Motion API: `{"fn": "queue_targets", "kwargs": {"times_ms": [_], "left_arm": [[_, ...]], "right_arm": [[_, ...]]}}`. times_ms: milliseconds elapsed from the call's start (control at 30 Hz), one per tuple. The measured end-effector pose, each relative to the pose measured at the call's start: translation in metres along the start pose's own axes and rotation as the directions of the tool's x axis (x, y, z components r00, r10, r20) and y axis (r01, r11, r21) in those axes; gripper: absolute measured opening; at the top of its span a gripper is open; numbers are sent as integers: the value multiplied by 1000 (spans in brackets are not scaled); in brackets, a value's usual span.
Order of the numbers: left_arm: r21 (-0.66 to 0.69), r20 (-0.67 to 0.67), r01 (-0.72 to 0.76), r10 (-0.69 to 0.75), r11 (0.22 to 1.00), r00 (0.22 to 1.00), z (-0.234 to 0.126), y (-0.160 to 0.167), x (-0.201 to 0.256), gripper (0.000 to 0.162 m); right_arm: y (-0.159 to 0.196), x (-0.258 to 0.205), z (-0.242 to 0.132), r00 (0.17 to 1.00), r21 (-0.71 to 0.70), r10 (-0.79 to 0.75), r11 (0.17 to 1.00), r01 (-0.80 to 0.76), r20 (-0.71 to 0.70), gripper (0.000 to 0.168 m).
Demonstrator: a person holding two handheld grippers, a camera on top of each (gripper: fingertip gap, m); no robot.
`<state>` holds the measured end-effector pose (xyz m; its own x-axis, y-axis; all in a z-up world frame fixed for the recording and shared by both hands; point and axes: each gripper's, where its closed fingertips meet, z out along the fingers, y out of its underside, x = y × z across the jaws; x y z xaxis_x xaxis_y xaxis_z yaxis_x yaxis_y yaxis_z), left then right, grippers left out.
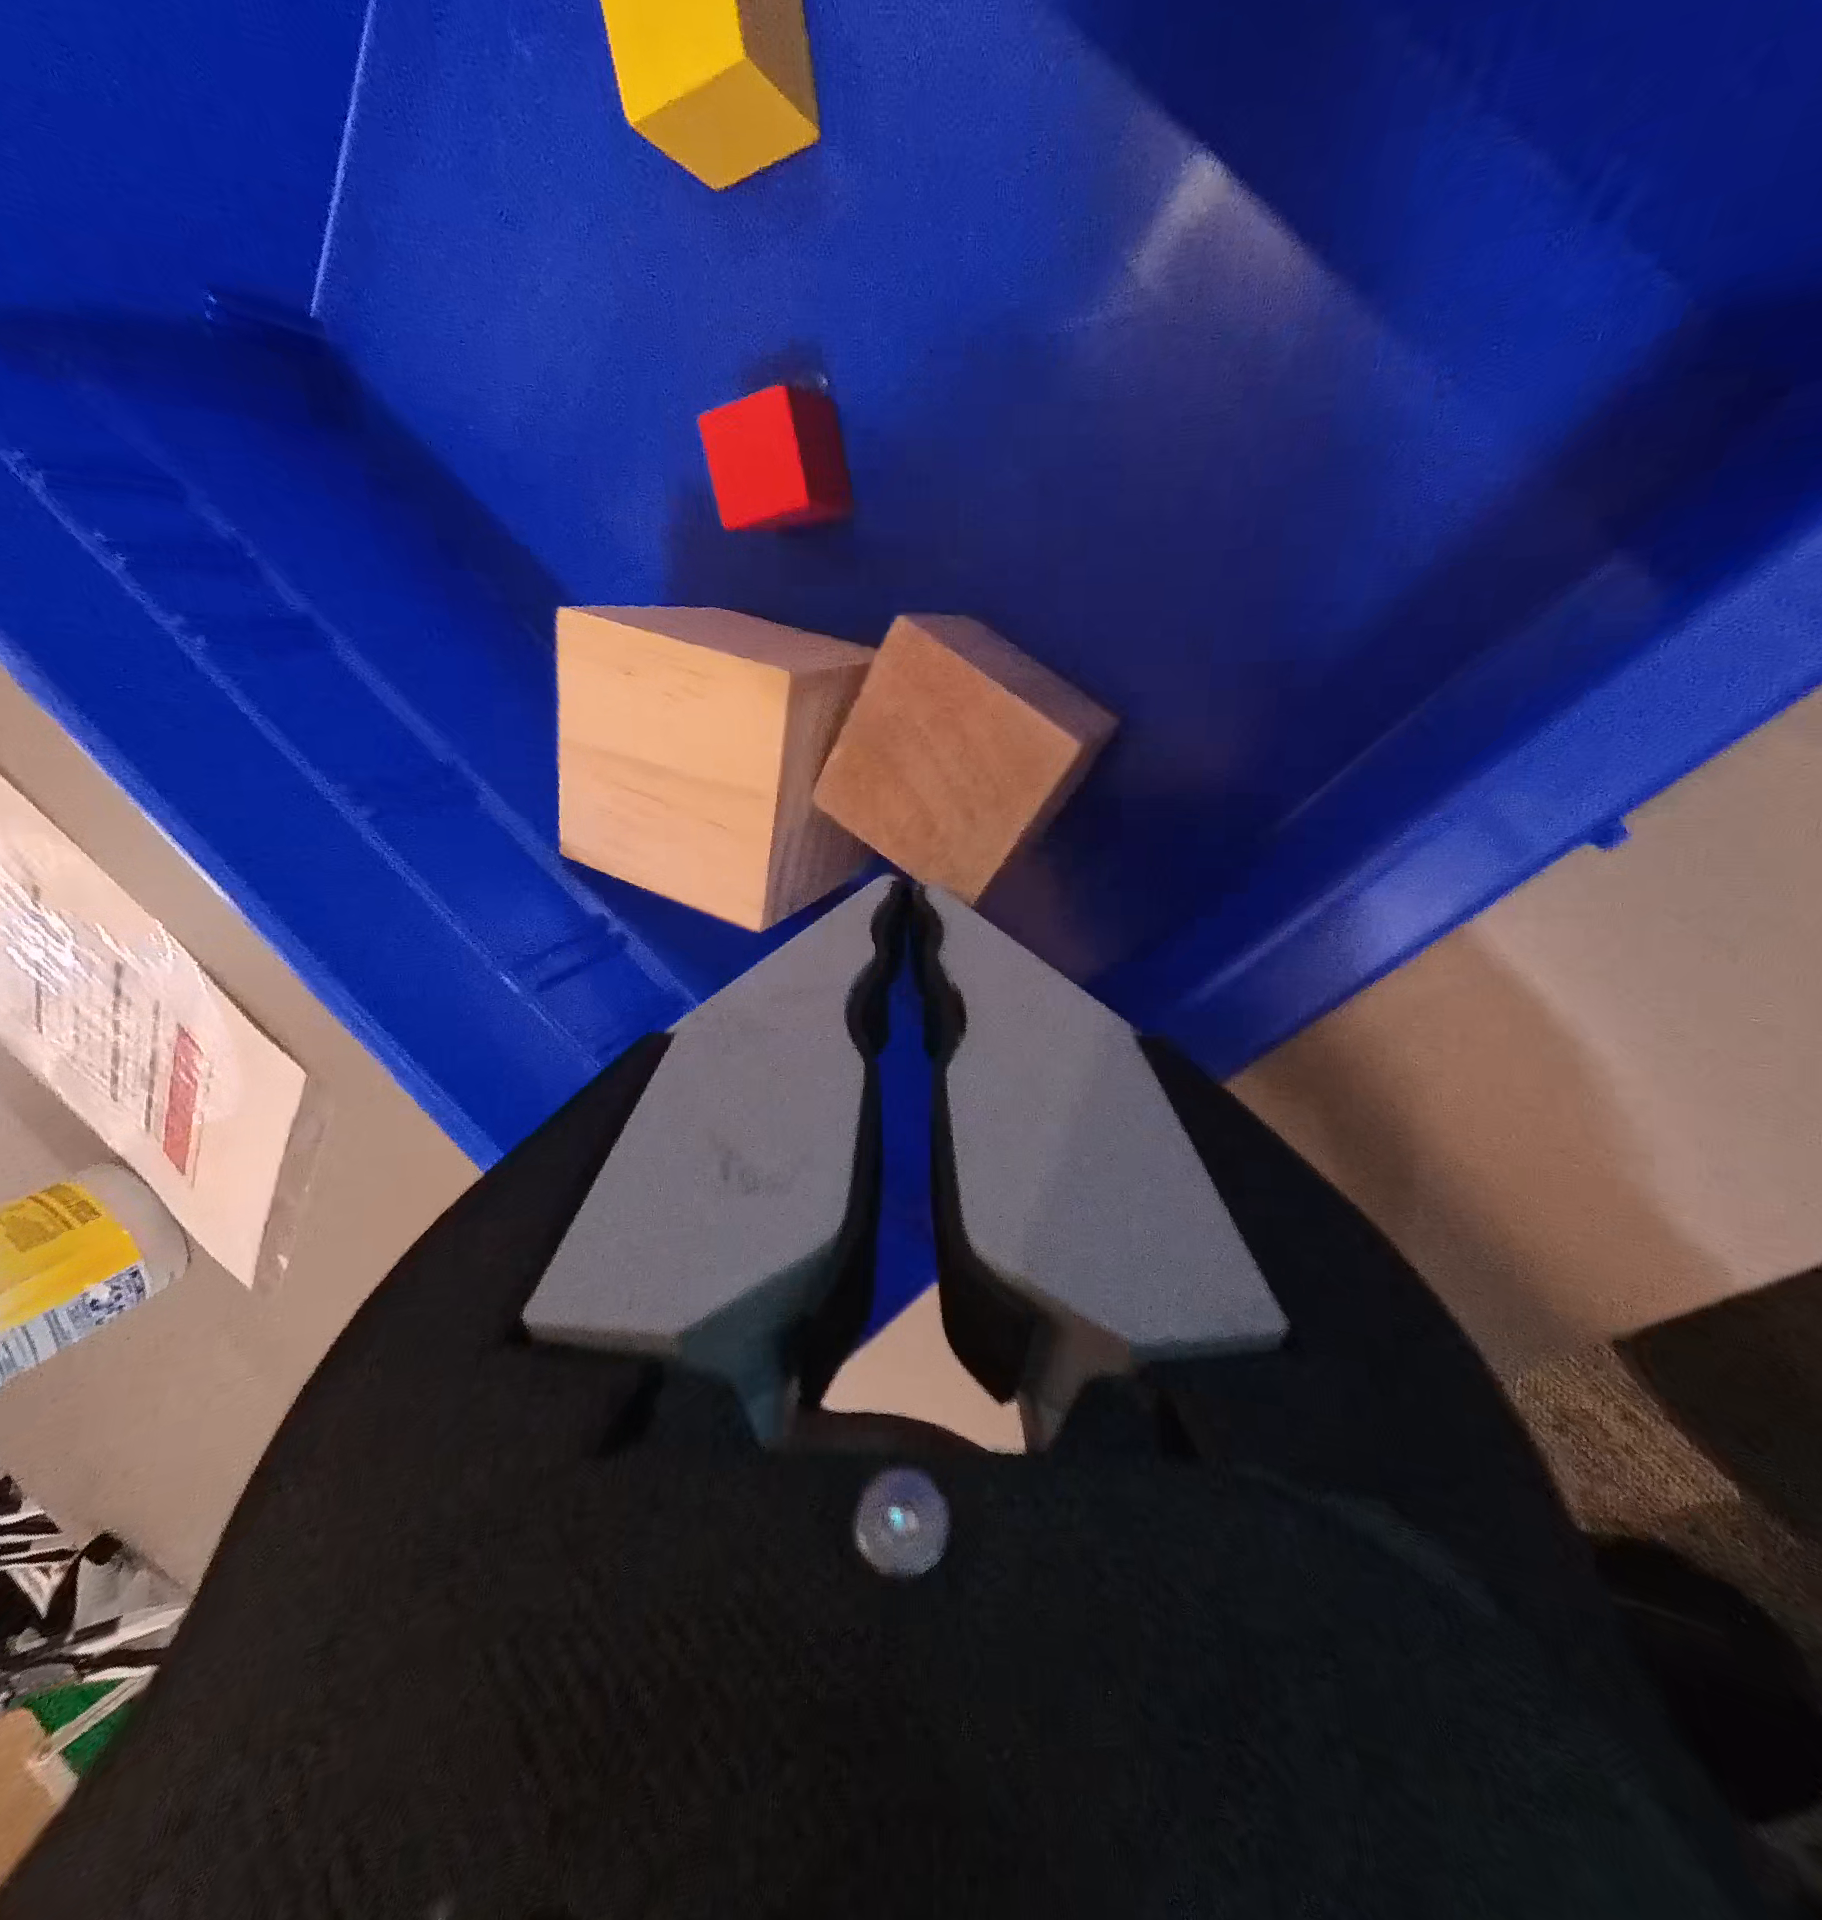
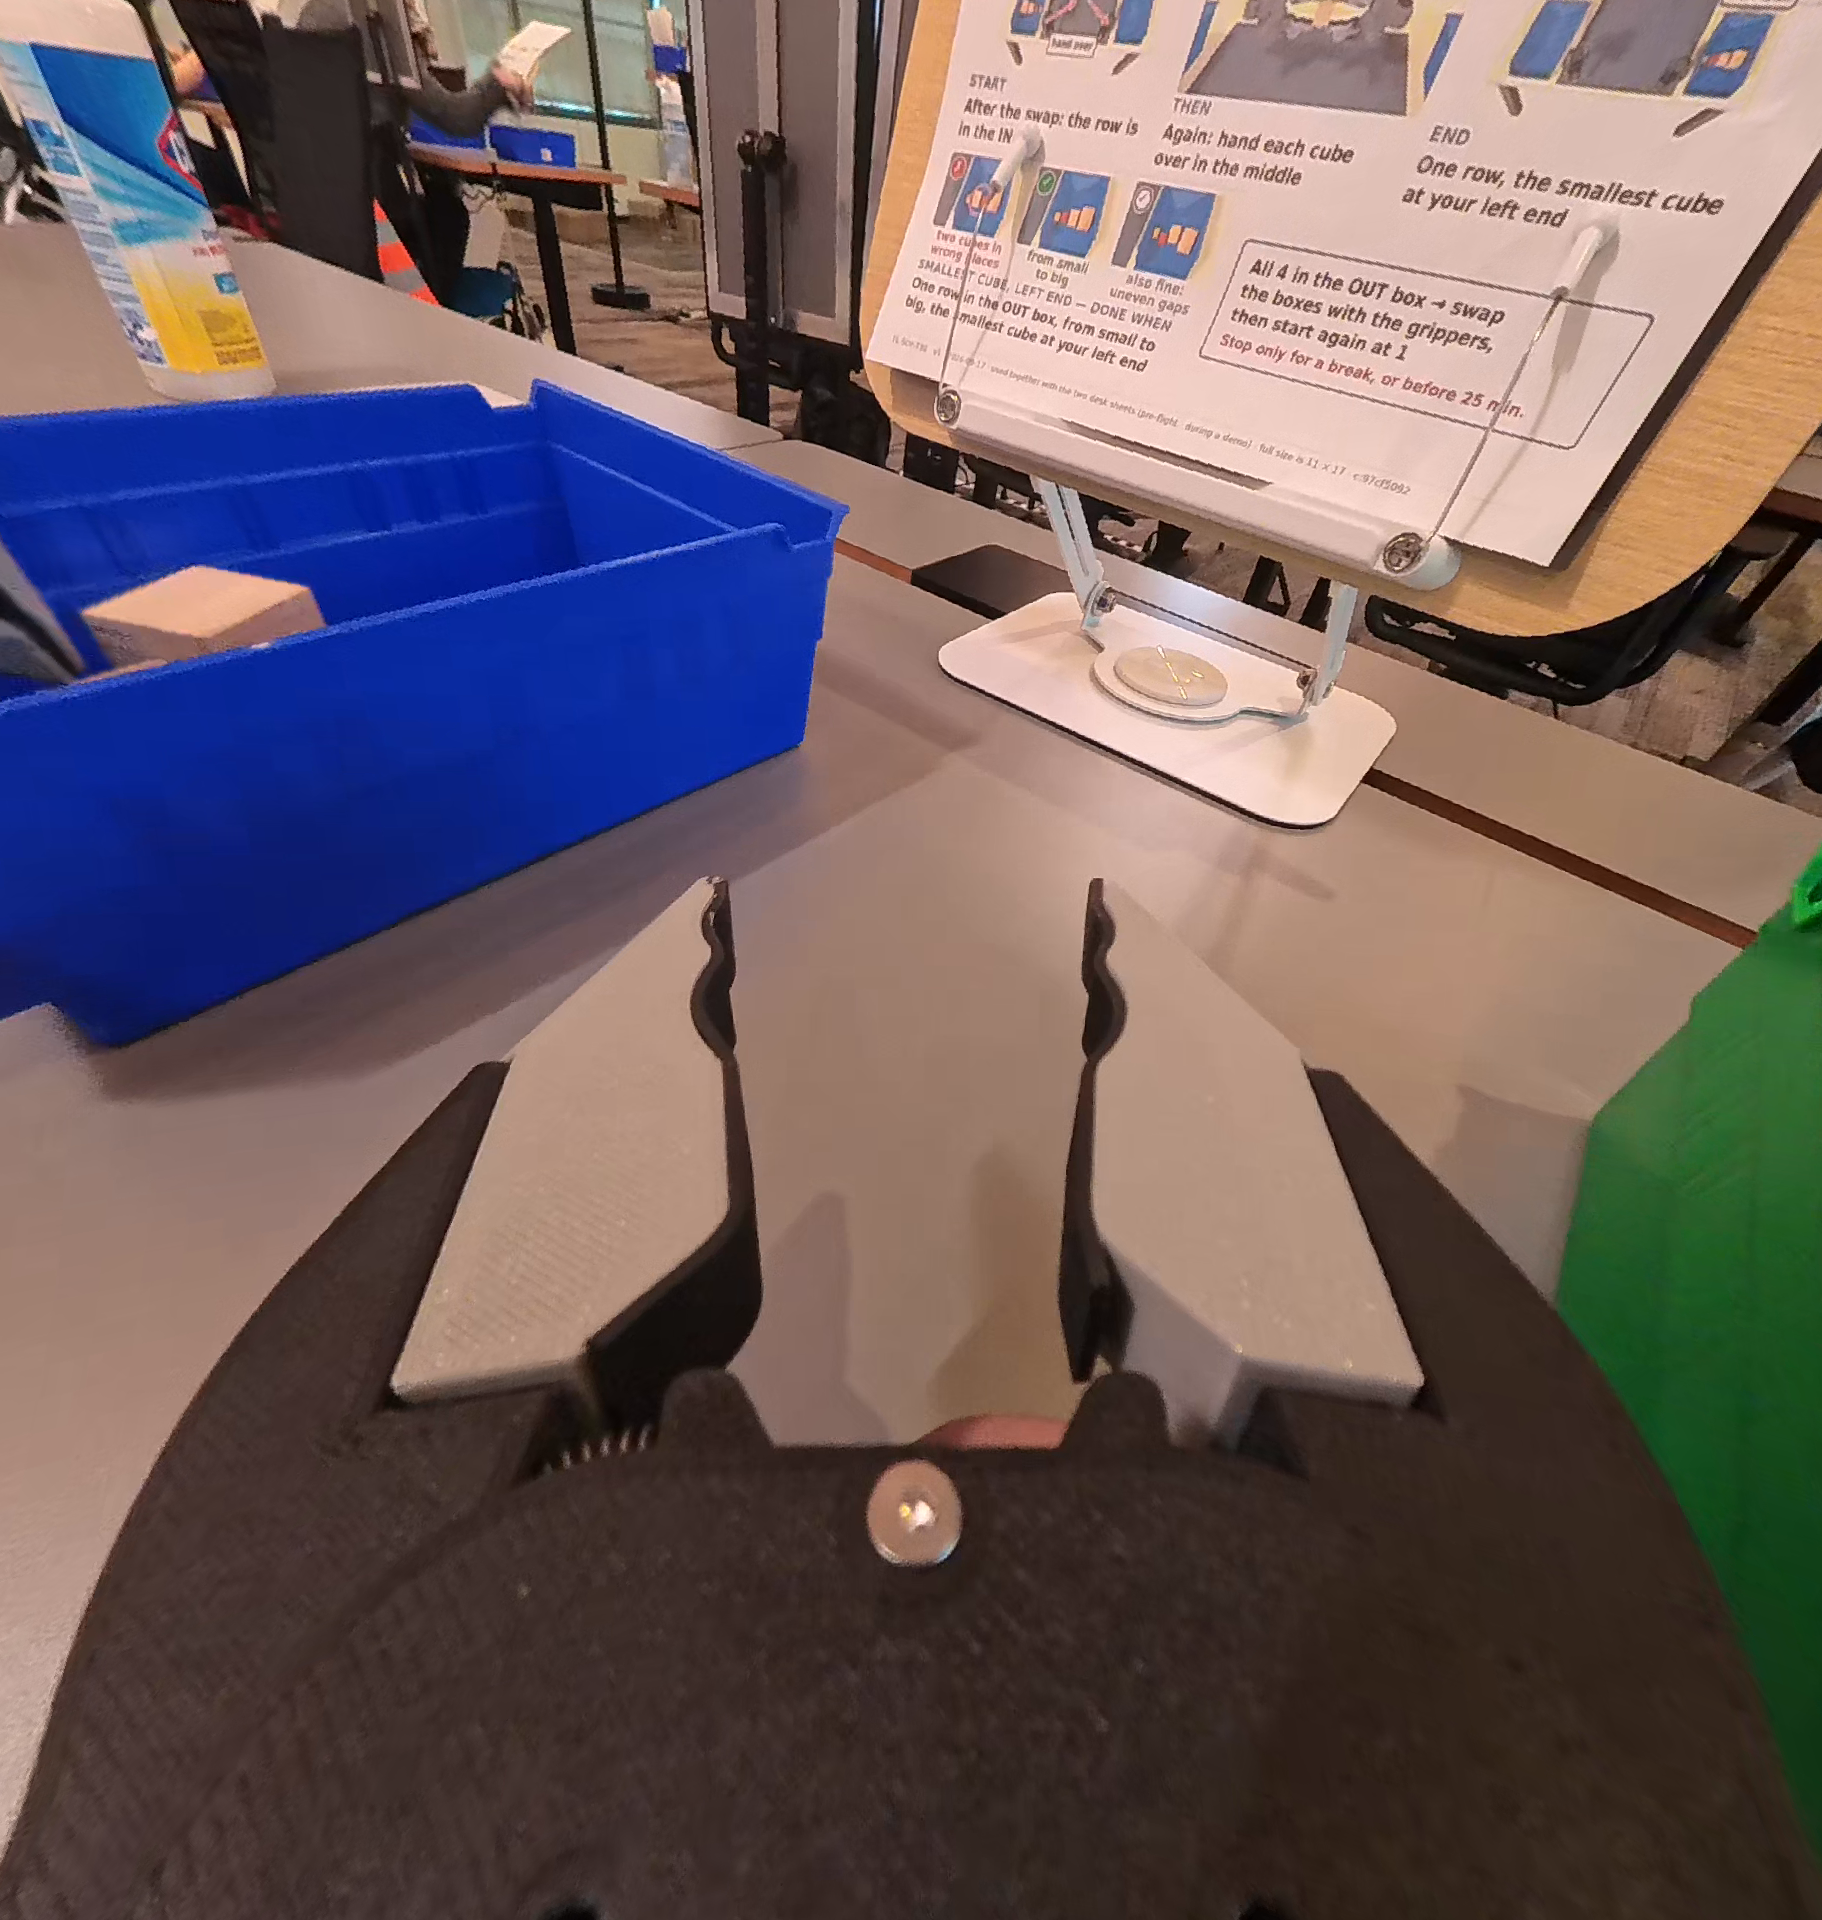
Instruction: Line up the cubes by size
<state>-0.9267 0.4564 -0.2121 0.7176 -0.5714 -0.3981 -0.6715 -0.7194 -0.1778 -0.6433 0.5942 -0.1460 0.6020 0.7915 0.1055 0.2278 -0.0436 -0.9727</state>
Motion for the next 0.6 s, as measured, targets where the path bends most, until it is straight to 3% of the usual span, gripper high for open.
{"fn": "queue_targets", "kwargs": {"times_ms": [200,600], "left_arm": [[98,34,118,-122,988,992,11,-24,-21,0],[225,116,121,-150,967,982,-10,-39,-30,19]], "right_arm": [[-4,1,-3,1000,13,-5,1000,5,-7,65],[-2,0,-1,1000,5,-7,1000,7,-2,65]]}}
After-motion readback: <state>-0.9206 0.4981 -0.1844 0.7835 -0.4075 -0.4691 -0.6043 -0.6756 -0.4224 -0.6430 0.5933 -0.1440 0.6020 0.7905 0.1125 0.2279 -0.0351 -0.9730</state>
